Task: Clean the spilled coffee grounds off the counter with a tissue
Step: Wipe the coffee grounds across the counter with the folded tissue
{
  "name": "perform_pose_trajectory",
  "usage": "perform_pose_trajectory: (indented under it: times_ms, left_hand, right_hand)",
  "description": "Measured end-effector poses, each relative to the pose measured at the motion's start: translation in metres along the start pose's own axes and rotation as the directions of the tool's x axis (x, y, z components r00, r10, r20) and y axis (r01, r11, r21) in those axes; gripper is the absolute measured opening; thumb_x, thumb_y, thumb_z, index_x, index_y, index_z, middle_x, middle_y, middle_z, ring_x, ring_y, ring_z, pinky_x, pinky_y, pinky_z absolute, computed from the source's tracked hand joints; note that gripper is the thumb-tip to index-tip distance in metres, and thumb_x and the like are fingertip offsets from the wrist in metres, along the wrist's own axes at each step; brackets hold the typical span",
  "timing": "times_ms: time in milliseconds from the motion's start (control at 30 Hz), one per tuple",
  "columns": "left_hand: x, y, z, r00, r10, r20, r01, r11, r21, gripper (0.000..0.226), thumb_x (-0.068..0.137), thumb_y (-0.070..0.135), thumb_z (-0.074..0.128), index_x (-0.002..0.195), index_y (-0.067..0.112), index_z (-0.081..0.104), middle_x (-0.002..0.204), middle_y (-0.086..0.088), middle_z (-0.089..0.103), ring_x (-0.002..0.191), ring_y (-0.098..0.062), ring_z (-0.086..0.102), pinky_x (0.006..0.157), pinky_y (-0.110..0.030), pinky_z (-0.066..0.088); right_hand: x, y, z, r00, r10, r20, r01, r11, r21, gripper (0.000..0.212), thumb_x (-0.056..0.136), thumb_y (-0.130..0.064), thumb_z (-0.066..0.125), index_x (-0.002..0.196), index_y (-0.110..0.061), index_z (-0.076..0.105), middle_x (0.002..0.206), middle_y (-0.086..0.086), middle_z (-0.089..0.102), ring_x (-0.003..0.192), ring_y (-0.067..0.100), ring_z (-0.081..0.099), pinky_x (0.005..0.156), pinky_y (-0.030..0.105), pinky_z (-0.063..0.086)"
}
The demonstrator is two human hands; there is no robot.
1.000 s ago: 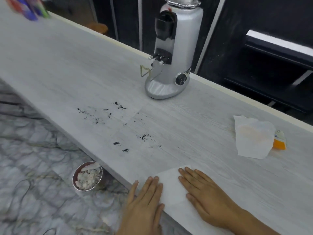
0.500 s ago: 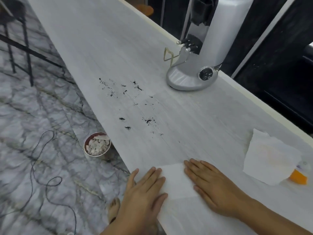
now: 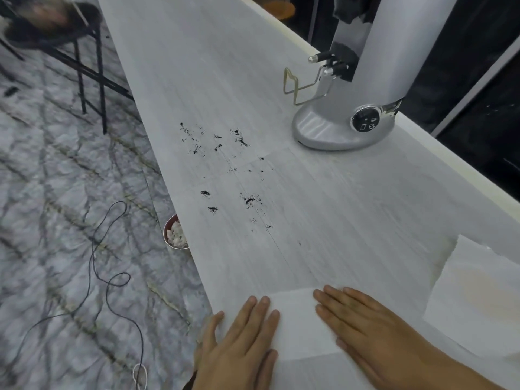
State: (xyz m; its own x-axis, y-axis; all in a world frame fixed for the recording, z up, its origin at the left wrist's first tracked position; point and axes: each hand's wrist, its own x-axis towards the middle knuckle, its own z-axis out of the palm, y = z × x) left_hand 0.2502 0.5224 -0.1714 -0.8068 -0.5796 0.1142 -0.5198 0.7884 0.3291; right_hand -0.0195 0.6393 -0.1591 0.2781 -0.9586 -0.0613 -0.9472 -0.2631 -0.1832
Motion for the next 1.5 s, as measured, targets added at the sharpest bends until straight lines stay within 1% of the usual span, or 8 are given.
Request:
perform_pose_trajectory:
  times_ms: [200, 400, 533, 700, 833, 1000, 1267, 1500]
  left_hand:
    - [0.002, 0.011, 0.000, 0.999, -0.052, 0.016, 0.051, 0.997, 0.053, 0.056, 0.083, 0.049, 0.054, 0.136, 0.030, 0.059, 0.148, 0.007, 0.050, 0.133, -0.010, 0.049, 0.098, -0.054, 0.038]
    - [0.017, -0.009, -0.004, 0.991, -0.130, -0.010, 0.131, 0.990, 0.058, 0.056, 0.085, 0.049, 0.052, 0.137, 0.030, 0.057, 0.148, 0.008, 0.049, 0.134, -0.008, 0.048, 0.097, -0.056, 0.043]
    - [0.031, -0.033, -0.010, 0.982, -0.186, -0.020, 0.187, 0.980, 0.071, 0.052, 0.090, 0.049, 0.041, 0.137, 0.031, 0.057, 0.148, 0.010, 0.050, 0.133, -0.009, 0.049, 0.095, -0.056, 0.044]
    - [0.063, -0.079, -0.020, 0.969, -0.248, -0.015, 0.248, 0.964, 0.094, 0.052, 0.093, 0.048, 0.034, 0.137, 0.032, 0.056, 0.148, 0.010, 0.050, 0.134, -0.007, 0.048, 0.096, -0.057, 0.044]
    - [0.094, -0.121, -0.032, 0.968, -0.248, -0.035, 0.251, 0.961, 0.118, 0.052, 0.091, 0.045, 0.042, 0.139, 0.030, 0.055, 0.148, 0.008, 0.049, 0.137, -0.006, 0.042, 0.099, -0.058, 0.042]
    - [0.141, -0.182, -0.051, 0.961, -0.276, -0.007, 0.275, 0.954, 0.118, 0.053, 0.091, 0.044, 0.042, 0.140, 0.029, 0.053, 0.150, 0.008, 0.046, 0.137, -0.010, 0.046, 0.101, -0.058, 0.038]
    - [0.210, -0.270, -0.082, 0.948, -0.311, 0.065, 0.304, 0.947, 0.105, 0.053, 0.095, 0.040, 0.038, 0.147, 0.029, 0.042, 0.157, 0.008, 0.036, 0.143, -0.012, 0.036, 0.109, -0.063, 0.027]
    - [0.253, -0.313, -0.095, 0.947, -0.304, 0.104, 0.291, 0.949, 0.124, 0.052, 0.098, 0.036, 0.035, 0.149, 0.025, 0.040, 0.158, 0.004, 0.033, 0.145, -0.016, 0.033, 0.112, -0.064, 0.020]
  right_hand:
    - [0.007, 0.025, -0.016, 0.997, -0.070, 0.043, 0.074, 0.992, -0.099, 0.054, 0.104, -0.033, 0.037, 0.153, -0.015, 0.025, 0.161, 0.002, 0.022, 0.148, 0.017, 0.019, 0.116, 0.036, 0.021]
    - [0.043, 0.040, -0.025, 0.991, -0.098, 0.093, 0.105, 0.991, -0.078, 0.058, 0.104, -0.034, 0.040, 0.155, -0.017, 0.018, 0.163, 0.001, 0.015, 0.150, 0.016, 0.013, 0.116, 0.036, 0.019]
    - [0.083, 0.052, -0.028, 0.986, -0.133, 0.104, 0.140, 0.988, -0.061, 0.057, 0.104, -0.034, 0.040, 0.155, -0.018, 0.018, 0.164, 0.000, 0.014, 0.150, 0.016, 0.012, 0.116, 0.038, 0.020]
    - [0.154, 0.074, -0.034, 0.977, -0.189, 0.100, 0.195, 0.980, -0.049, 0.056, 0.104, -0.032, 0.041, 0.154, -0.018, 0.022, 0.163, -0.001, 0.015, 0.150, 0.017, 0.013, 0.118, 0.040, 0.020]
    - [0.211, 0.090, -0.040, 0.974, -0.206, 0.093, 0.210, 0.977, -0.032, 0.054, 0.104, -0.030, 0.043, 0.153, -0.016, 0.027, 0.163, 0.001, 0.018, 0.150, 0.017, 0.015, 0.117, 0.044, 0.024]
    - [0.288, 0.110, -0.046, 0.976, -0.199, 0.090, 0.202, 0.979, -0.023, 0.052, 0.103, -0.028, 0.043, 0.152, -0.015, 0.029, 0.162, 0.002, 0.021, 0.149, 0.019, 0.016, 0.117, 0.048, 0.025]
    - [0.400, 0.139, -0.056, 0.976, -0.198, 0.089, 0.202, 0.978, -0.048, 0.051, 0.103, -0.025, 0.039, 0.151, -0.012, 0.030, 0.161, 0.006, 0.021, 0.150, 0.019, 0.015, 0.118, 0.051, 0.019]
    - [0.452, 0.153, -0.057, 0.983, -0.173, 0.062, 0.177, 0.982, -0.067, 0.050, 0.103, -0.021, 0.038, 0.151, -0.010, 0.031, 0.160, 0.008, 0.022, 0.149, 0.019, 0.017, 0.119, 0.052, 0.015]
